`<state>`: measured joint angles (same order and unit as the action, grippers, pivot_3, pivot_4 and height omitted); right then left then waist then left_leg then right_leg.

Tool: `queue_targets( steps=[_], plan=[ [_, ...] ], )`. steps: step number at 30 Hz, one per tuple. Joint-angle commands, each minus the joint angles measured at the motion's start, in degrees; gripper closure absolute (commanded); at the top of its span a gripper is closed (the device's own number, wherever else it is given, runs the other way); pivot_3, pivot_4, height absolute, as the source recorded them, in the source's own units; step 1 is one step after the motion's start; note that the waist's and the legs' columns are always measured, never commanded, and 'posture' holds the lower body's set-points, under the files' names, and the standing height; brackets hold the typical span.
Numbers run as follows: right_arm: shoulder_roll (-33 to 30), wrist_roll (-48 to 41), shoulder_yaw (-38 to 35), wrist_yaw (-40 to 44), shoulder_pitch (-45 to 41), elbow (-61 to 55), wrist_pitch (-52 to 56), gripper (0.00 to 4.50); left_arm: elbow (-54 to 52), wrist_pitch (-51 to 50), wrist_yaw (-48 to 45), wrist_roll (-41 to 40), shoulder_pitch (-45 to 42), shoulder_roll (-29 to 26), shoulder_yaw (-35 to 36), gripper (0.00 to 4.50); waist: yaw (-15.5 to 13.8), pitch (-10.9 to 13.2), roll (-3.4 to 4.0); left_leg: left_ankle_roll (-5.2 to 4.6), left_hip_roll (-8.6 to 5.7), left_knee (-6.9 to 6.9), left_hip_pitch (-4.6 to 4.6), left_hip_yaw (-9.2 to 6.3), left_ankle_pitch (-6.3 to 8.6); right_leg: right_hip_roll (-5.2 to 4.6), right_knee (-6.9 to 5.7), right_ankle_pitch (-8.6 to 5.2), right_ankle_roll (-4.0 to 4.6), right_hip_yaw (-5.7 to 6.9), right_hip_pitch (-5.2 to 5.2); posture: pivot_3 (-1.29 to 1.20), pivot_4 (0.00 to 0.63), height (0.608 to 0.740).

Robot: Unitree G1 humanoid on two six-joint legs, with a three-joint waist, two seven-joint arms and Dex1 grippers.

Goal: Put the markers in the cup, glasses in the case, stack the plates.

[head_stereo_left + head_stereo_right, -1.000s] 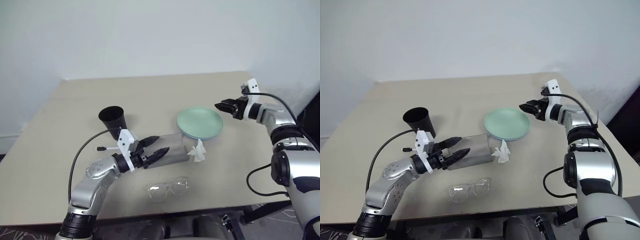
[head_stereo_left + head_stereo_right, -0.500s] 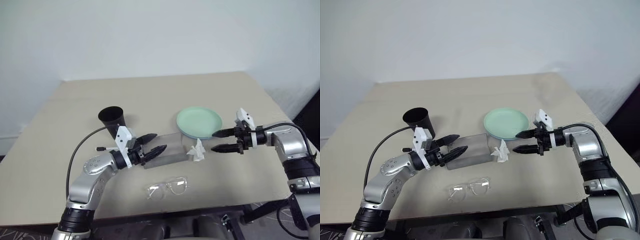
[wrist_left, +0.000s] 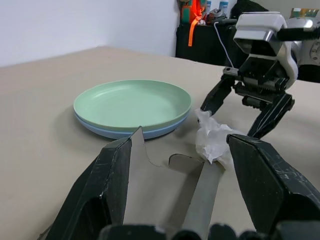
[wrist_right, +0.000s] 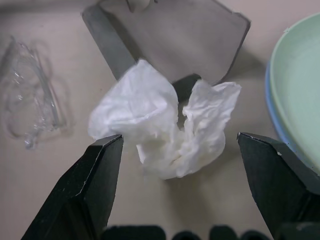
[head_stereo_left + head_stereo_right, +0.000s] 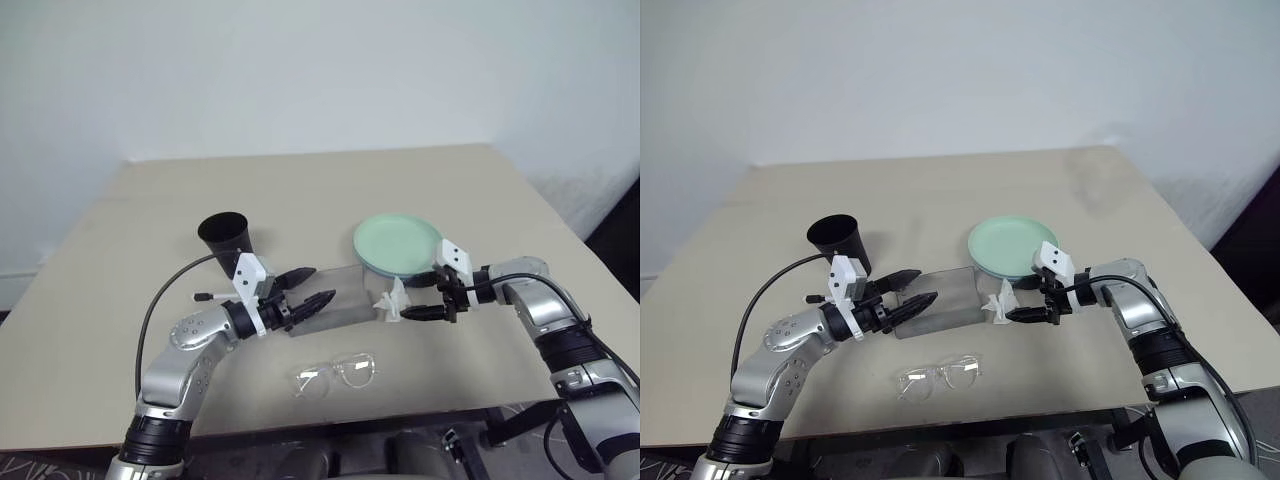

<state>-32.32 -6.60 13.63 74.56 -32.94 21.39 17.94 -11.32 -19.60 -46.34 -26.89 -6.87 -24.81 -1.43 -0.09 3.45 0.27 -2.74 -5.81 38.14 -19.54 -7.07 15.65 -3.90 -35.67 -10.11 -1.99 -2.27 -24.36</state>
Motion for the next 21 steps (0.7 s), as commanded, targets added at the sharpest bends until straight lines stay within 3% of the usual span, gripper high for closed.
queue_targets(
  steps=[1, 4, 14, 21],
  plan=[
    [0.56, 0.75, 0.26, -0.99, -0.91, 0.48, -2.86, 0.55, -2.13, 0.96, 0.21, 0.08, -0.09, 0.16, 0.23, 1.28, 0.01, 0.00, 0.00, 0.00, 0.00, 0.00, 0.00, 0.00, 0.00, 0.00, 0.00, 0.00, 0.00, 0.00, 0.00, 0.00, 0.000, 0.740],
    [0.74, 0.94, 0.39, -1.72, -1.29, 1.68, -4.18, 1.10, -2.19, 0.98, 0.32, 0.17, -0.01, 0.20, 0.22, 1.28, 0.02, 0.00, 0.00, 0.00, 0.03, 0.00, 0.00, 0.00, 0.00, 0.02, 0.00, 0.00, 0.00, 0.01, 0.00, 0.00, 0.000, 0.740],
    [0.26, -1.27, -1.20, 0.37, -1.97, 0.80, -3.12, 4.40, -1.78, 1.13, 0.32, 0.49, -0.27, 0.30, 0.10, 1.28, 0.03, 0.00, 0.00, -0.02, 0.10, 0.00, 0.02, 0.03, -0.01, 0.08, 0.00, 0.00, 0.00, 0.01, 0.00, 0.00, 0.000, 0.740],
    [-0.14, -6.91, -6.43, 1.53, -6.58, 0.29, 0.44, 4.46, -1.52, 1.14, 0.22, 0.63, -0.45, 0.33, 0.16, 1.28, 0.09, 0.01, 0.01, -0.03, 0.11, 0.00, 0.02, 0.08, -0.01, 0.08, 0.00, 0.01, 0.01, 0.00, -0.02, 0.00, 0.000, 0.740]
  ],
)
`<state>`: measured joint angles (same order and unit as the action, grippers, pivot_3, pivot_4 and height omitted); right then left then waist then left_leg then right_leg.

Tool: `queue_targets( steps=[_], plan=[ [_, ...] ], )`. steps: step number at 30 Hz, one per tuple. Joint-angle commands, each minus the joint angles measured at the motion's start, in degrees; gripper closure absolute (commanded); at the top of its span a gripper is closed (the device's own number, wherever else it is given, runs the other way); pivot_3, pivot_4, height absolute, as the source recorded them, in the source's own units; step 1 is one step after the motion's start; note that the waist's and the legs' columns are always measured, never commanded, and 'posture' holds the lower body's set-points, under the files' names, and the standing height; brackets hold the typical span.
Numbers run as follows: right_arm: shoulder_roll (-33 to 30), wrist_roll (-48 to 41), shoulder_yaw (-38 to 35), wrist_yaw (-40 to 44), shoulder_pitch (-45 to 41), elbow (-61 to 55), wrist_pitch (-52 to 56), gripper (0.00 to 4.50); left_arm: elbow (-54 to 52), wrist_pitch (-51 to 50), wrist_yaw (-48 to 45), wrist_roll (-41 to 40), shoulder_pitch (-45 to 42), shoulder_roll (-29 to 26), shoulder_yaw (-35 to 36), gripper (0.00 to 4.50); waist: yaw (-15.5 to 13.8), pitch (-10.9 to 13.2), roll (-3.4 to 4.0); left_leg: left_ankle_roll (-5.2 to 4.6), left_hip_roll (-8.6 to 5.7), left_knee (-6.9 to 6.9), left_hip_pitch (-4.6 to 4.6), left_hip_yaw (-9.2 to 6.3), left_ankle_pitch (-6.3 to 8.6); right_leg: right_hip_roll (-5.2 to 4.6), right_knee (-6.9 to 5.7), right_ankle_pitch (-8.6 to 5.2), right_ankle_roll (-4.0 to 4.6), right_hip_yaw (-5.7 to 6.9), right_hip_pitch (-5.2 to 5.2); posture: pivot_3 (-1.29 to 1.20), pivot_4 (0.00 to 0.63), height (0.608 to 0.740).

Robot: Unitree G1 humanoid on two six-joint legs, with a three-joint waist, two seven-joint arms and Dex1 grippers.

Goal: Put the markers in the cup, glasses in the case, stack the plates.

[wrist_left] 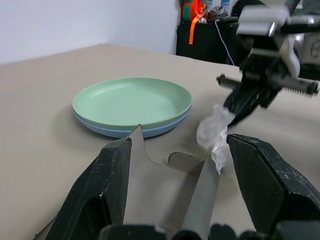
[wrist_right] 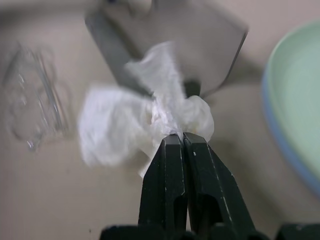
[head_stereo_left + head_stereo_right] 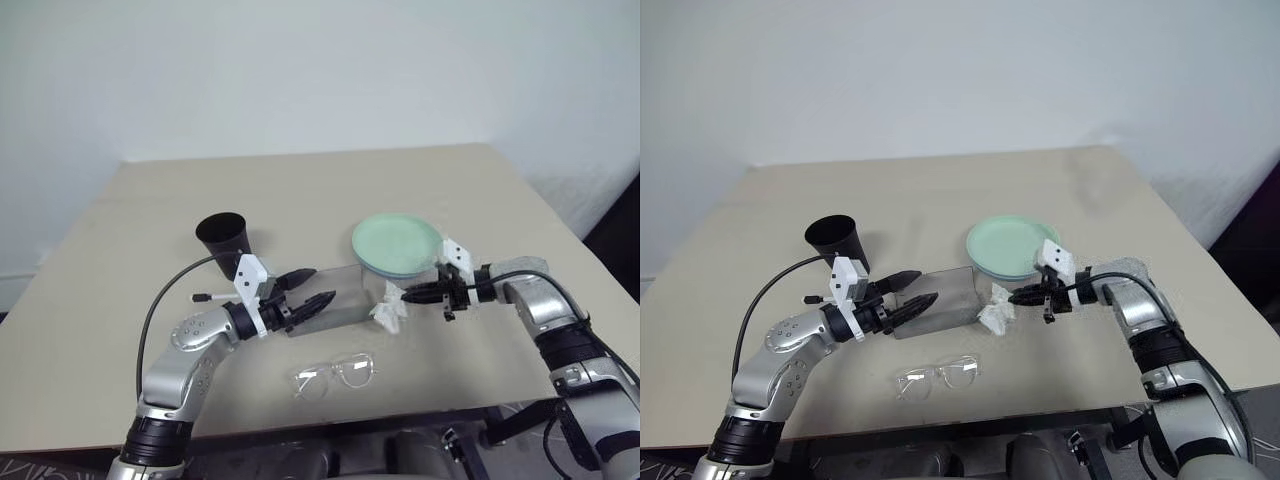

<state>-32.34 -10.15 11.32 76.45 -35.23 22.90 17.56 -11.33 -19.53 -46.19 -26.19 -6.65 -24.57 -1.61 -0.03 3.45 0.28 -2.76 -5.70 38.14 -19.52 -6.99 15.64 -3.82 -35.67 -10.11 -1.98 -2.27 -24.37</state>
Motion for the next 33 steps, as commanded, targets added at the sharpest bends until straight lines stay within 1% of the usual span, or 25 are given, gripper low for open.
queue_targets(
  steps=[1, 6, 10, 14, 17, 20, 21, 25, 26, 27, 29, 31, 33],
  plan=[
    [0.22, -3.67, -4.93, -1.20, -5.58, -0.05, 1.00, 4.46, -1.47, 1.07, 0.05, -0.03, -0.70, 0.12, 0.37, 1.28, 0.04, 0.00, 0.00, 0.00, 0.02, 0.00, 0.00, 0.03, 0.00, 0.00, 0.00, 0.00, 0.00, 0.00, -0.01, 0.00, 0.000, 0.740],
    [2.86, -1.28, -7.23, -8.30, -13.03, 10.70, -1.90, 4.46, -1.14, 1.16, -0.05, 0.26, -1.04, 0.30, 0.51, 1.28, 0.04, -0.01, -0.01, 0.02, 0.11, 0.00, 0.05, 0.06, 0.01, 0.06, 0.00, 0.01, 0.02, 0.03, 0.00, 0.00, 0.000, 0.740],
    [5.23, 3.11, -6.47, -15.44, -17.63, 21.65, -8.15, 4.46, -1.14, 1.21, -0.02, 0.44, -1.17, 0.33, 0.55, 1.28, 0.06, -0.01, -0.01, -0.08, 0.10, -0.02, 0.04, 0.08, -0.05, 0.07, 0.01, 0.09, 0.15, 0.02, -0.02, 0.00, 0.000, 0.740],
    [6.93, 5.97, -5.97, -19.28, -20.65, 30.10, -13.02, 4.46, -1.20, 1.23, 0.02, 0.50, -1.21, 0.25, 0.69, 1.28, 0.06, 0.00, 0.00, -0.07, 0.09, -0.07, 0.04, 0.09, -0.04, 0.07, 0.03, 0.34, 0.31, 0.01, -0.06, 0.00, 0.000, 0.740],
    [7.56, 6.62, -6.11, -18.85, -21.91, 33.94, -14.72, 3.86, -1.72, 1.09, 0.13, 0.41, -0.91, -0.02, 1.02, 1.28, 0.12, 0.00, 0.00, -0.07, 0.10, -0.15, 0.04, 0.10, -0.04, 0.09, 0.04, 0.35, 0.33, 0.00, -0.11, 0.00, 0.000, 0.740],
    [7.58, 7.10, -6.09, -18.37, -22.42, 35.89, -16.03, 2.83, -1.85, 1.02, 0.14, 0.34, -0.79, -0.23, 1.19, 1.28, 0.17, -0.01, 0.01, -0.07, 0.11, -0.17, 0.04, 0.10, -0.04, 0.11, 0.04, 0.35, 0.33, 0.00, -0.12, 0.00, 0.000, 0.740],
    [7.51, 7.28, -6.12, -18.17, -22.45, 36.26, -16.43, 2.57, -1.90, 0.99, 0.13, 0.31, -0.75, -0.30, 1.22, 1.28, 0.16, -0.01, 0.01, -0.07, 0.12, -0.17, 0.05, 0.11, -0.04, 0.12, 0.03, 0.36, 0.34, -0.01, -0.12, 0.00, 0.000, 0.740],
    [6.98, 8.90, -6.25, -20.22, -22.27, 37.57, -19.29, 1.09, -1.90, 0.84, -0.07, 0.24, -0.81, -0.59, 1.18, 1.28, 0.15, -0.01, 0.01, -0.06, 0.12, -0.15, 0.06, 0.10, -0.05, 0.14, 0.02, 0.37, 0.37, -0.01, -0.11, 0.00, 0.000, 0.740],
    [6.93, 8.37, -6.82, -19.63, -22.06, 37.32, -20.07, 0.77, -1.91, 0.76, -0.32, 0.21, -0.94, -0.78, 1.04, 1.28, 0.16, -0.01, 0.01, -0.06, 0.12, -0.15, 0.06, 0.10, -0.05, 0.14, 0.02, 0.38, 0.37, -0.01, -0.12, 0.00, 0.000, 0.740],
    [6.92, 7.41, -7.52, -18.21, -21.80, 36.79, -20.40, 0.77, -1.95, 0.60, -0.56, 0.12, -1.08, -0.94, 0.88, 1.28, 0.16, -0.01, 0.01, -0.06, 0.12, -0.15, 0.06, 0.10, -0.05, 0.14, 0.02, 0.38, 0.37, -0.02, -0.11, 0.00, 0.000, 0.740],
    [6.80, 4.62, -8.71, -12.56, -20.37, 33.87, -20.32, 0.77, -2.01, -0.04, -1.59, -0.17, -1.55, -1.62, 0.47, 1.28, 0.18, -0.01, 0.01, -0.06, 0.12, -0.15, 0.07, 0.11, -0.05, 0.15, 0.02, 0.38, 0.38, -0.02, -0.11, 0.00, 0.000, 0.740],
    [6.40, 2.12, -8.80, -5.02, -17.50, 29.14, -19.34, 0.77, -2.17, -1.38, -3.29, -0.61, -2.05, -2.76, -0.25, 1.28, 0.16, -0.01, 0.01, -0.07, 0.14, -0.15, 0.06, 0.10, -0.05, 0.17, 0.03, 0.38, 0.37, -0.02, -0.11, 0.00, 0.000, 0.740],
    [5.80, -0.86, -8.41, 1.95, -13.88, 22.69, -15.77, 0.77, -2.51, -2.80, -5.46, -0.76, -2.50, -4.37, -1.33, 1.28, 0.11, -0.02, 0.01, -0.06, 0.17, -0.15, 0.08, 0.08, -0.04, 0.19, 0.03, 0.38, 0.37, -0.01, -0.08, 0.00, 0.000, 0.740]
  ],
)
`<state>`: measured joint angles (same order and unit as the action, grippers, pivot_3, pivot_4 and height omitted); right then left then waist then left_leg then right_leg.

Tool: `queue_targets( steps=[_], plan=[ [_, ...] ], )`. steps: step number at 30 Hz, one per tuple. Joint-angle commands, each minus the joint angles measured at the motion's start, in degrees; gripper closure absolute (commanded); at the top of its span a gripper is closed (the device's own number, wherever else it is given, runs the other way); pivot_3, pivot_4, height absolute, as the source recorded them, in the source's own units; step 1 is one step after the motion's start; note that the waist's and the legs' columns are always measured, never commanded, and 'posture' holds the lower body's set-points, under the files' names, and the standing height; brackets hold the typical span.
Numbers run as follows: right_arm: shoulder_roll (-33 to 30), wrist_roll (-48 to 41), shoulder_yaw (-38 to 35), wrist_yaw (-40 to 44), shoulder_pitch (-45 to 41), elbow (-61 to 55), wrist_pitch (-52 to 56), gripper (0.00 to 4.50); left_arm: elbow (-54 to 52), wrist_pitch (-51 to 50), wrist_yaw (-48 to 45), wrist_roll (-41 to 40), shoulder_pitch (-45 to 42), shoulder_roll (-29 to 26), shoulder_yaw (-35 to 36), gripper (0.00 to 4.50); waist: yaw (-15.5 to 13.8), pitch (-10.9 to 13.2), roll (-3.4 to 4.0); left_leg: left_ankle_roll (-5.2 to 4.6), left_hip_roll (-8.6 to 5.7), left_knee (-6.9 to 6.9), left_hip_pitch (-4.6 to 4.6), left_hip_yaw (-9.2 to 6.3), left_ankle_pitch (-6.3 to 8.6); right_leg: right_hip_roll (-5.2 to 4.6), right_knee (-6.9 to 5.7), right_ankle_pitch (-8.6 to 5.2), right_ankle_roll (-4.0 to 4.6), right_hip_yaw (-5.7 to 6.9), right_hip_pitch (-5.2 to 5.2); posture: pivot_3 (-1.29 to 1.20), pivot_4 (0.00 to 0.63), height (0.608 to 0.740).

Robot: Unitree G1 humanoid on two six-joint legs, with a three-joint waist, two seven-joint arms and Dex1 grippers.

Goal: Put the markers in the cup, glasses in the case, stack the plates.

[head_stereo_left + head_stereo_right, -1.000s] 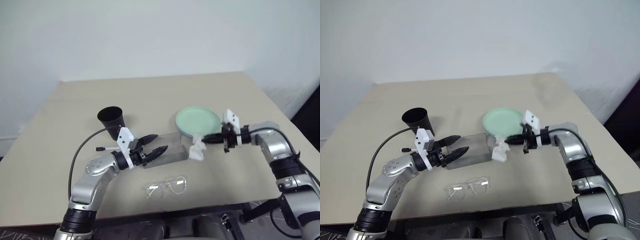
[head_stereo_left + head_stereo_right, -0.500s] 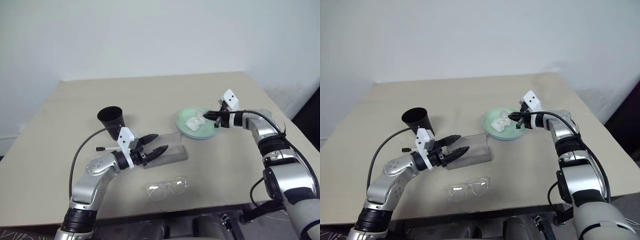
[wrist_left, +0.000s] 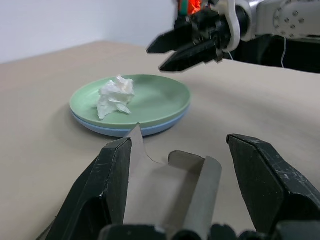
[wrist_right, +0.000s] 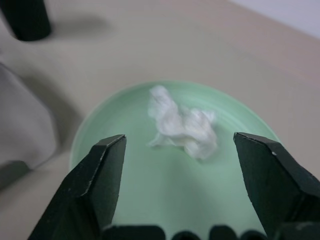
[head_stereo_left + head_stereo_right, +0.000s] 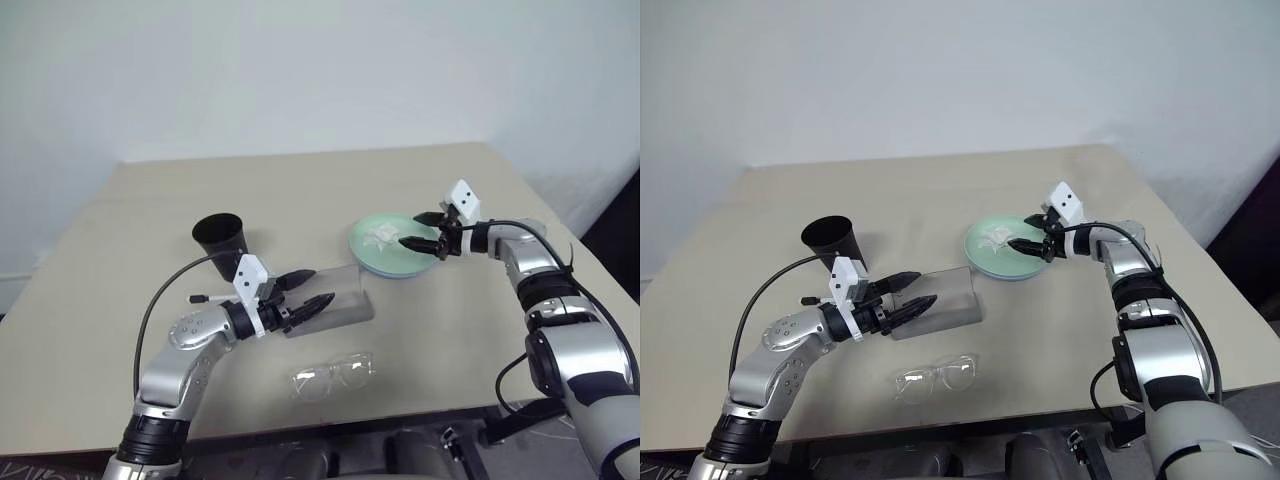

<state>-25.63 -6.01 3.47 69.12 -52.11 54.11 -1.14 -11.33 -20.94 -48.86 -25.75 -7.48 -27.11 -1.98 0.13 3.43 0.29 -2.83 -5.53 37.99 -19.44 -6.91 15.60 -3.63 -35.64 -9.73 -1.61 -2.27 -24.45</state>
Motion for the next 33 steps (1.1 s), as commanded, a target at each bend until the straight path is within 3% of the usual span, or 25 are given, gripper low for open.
queue_targets(
  steps=[1, 5, 14, 33],
  plan=[
    [-1.29, -6.34, -0.11, 12.08, 4.97, -12.13, 4.75, 0.77, -2.68, -2.24, -3.92, -1.26, -1.89, -2.74, -1.49, 1.28, -0.04, 0.00, 0.00, 0.00, 0.00, 0.00, -0.01, -0.02, 0.00, 0.00, 0.00, 0.00, 0.00, 0.01, 0.01, 0.00, 0.000, 0.740],
    [-2.48, -7.99, 2.36, 17.36, 11.63, -22.96, 9.47, 0.77, -3.40, -5.42, -8.12, -1.05, -3.19, -6.44, -3.96, 1.28, 0.00, 0.01, 0.02, -0.02, -0.01, 0.06, -0.03, 0.01, 0.02, 0.00, 0.01, -0.01, -0.02, 0.00, 0.01, 0.00, 0.000, 0.740],
    [-0.47, -7.72, 3.30, 14.39, 15.59, -28.16, 11.18, 0.77, -1.16, -10.19, -17.31, 0.55, -9.80, -11.48, -11.21, 1.28, -0.01, 0.03, 0.01, 0.11, 0.24, 0.17, 0.02, 0.17, -0.06, 0.17, -0.02, -0.02, -0.01, 0.02, 0.04, 0.00, 0.000, 0.740],
    [1.51, -9.99, 2.77, 5.72, 23.72, -37.70, 13.78, 0.77, 15.36, -6.43, -36.42, 11.09, -24.82, -12.59, -25.71, 1.28, -0.02, 0.04, -0.01, 0.16, 0.37, 0.21, -0.04, 0.08, -0.02, 0.45, 0.00, -0.02, -0.01, -0.11, 0.00, 0.00, 0.000, 0.740]
  ],
)
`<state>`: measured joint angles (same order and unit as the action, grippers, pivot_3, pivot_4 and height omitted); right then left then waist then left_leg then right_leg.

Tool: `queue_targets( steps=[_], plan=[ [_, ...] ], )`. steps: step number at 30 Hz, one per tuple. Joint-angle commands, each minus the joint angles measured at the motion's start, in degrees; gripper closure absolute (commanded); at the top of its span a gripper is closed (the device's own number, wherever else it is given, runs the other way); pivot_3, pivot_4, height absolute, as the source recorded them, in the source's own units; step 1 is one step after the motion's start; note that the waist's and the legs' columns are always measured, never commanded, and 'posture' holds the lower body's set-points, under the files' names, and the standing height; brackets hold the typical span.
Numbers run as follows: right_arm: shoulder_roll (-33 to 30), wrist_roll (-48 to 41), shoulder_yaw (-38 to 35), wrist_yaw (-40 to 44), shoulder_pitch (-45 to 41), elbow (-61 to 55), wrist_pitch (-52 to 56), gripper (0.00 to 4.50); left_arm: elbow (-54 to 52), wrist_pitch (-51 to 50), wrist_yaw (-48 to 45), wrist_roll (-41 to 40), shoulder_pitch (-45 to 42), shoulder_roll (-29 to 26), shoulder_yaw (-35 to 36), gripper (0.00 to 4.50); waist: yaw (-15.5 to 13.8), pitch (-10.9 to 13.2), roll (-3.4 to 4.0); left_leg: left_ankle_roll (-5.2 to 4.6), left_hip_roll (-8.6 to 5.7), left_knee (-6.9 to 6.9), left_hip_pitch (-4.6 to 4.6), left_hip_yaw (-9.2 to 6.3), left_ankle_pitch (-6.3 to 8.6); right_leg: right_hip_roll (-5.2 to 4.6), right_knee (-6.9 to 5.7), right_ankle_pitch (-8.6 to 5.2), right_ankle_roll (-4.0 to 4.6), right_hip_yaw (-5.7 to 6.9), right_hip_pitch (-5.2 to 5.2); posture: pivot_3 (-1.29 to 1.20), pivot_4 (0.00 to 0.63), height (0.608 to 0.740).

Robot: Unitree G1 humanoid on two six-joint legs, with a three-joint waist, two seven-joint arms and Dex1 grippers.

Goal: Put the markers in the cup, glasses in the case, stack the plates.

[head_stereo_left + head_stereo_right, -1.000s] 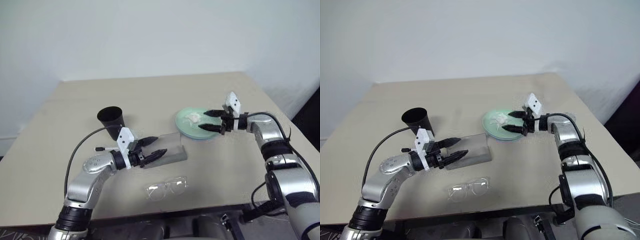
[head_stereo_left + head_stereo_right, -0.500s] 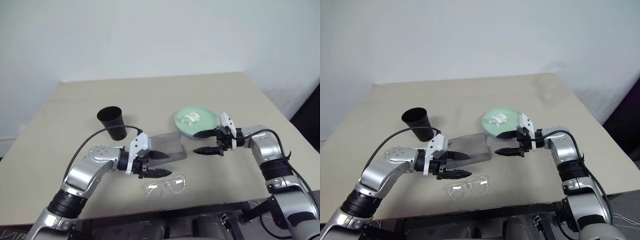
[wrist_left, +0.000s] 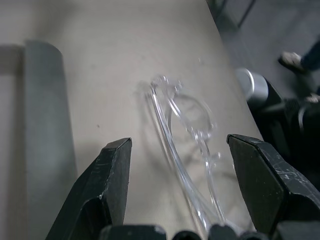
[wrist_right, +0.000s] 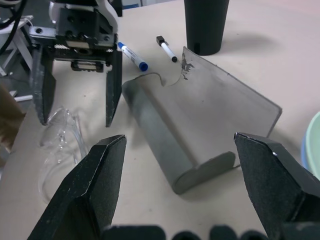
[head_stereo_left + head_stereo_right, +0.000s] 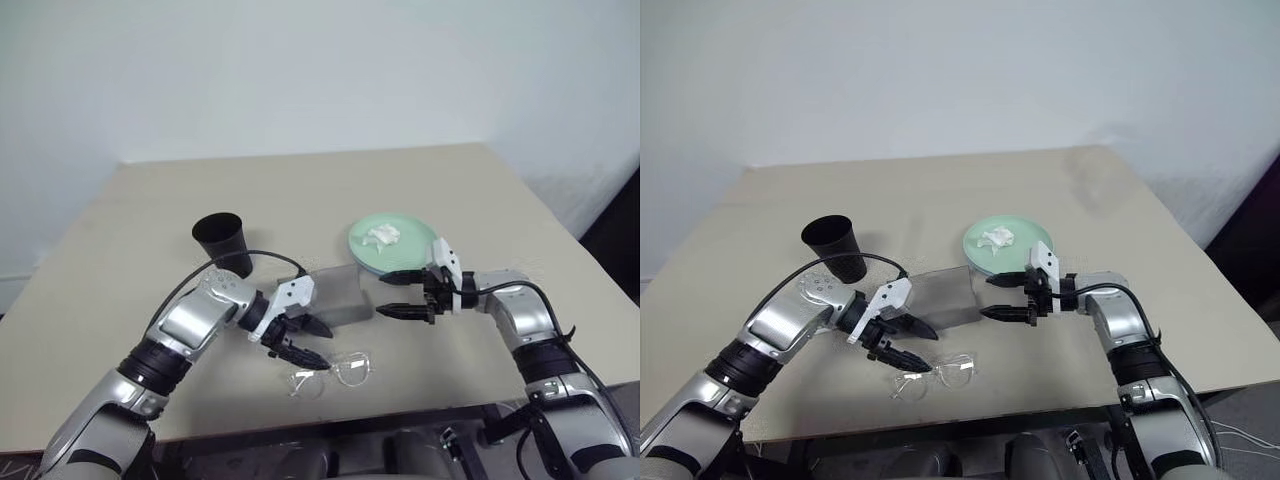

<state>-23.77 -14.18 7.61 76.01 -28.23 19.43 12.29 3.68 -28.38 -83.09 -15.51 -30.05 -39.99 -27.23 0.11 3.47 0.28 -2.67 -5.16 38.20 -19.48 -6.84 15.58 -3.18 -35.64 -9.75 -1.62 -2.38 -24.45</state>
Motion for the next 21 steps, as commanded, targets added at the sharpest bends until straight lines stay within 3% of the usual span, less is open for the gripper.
queue_targets(
  steps=[1, 10, 13, 21],
  plan=[
    [-0.36, -1.94, -1.42, -1.50, 0.08, -3.36, 0.54, 0.77, 0.74, 1.21, -2.58, 1.20, -2.52, 0.46, -0.73, 1.28, 0.00, 0.00, 0.00, 0.00, 0.00, 0.00, 0.00, 0.01, 0.00, 0.00, 0.00, 0.00, 0.00, -0.01, 0.00, 0.00, 0.000, 0.740],
    [-0.79, -2.55, -1.50, -4.02, 2.41, -6.15, 1.43, 0.77, 3.86, 1.89, -4.87, 3.85, -4.46, 3.16, -2.46, 1.28, 0.01, 0.01, -0.02, 0.00, 0.06, 0.01, 0.00, 0.02, 0.00, 0.04, 0.00, 0.00, 0.00, -0.01, 0.00, 0.00, 0.000, 0.740],
    [-1.01, -2.71, -1.39, -4.65, 2.46, -6.09, 1.24, 0.71, 3.89, 2.32, -5.29, 4.76, -4.20, 3.25, -3.04, 1.91, 0.00, 0.01, -0.03, -0.01, 0.07, 0.02, 0.00, 0.02, 0.00, 0.05, 0.00, 0.00, 0.00, -0.01, 0.00, 0.00, 0.000, 0.740],
    [-1.06, -2.74, -1.22, -5.45, 2.13, -5.74, 0.90, 0.71, 3.93, 2.39, -5.06, 5.72, -3.51, 3.76, -2.55, 4.49, 0.00, 0.02, -0.04, -0.01, 0.07, 0.04, 0.00, 0.02, -0.01, 0.05, 0.01, 0.00, -0.01, -0.01, 0.01, 0.00, 0.000, 0.740]
  ],
)
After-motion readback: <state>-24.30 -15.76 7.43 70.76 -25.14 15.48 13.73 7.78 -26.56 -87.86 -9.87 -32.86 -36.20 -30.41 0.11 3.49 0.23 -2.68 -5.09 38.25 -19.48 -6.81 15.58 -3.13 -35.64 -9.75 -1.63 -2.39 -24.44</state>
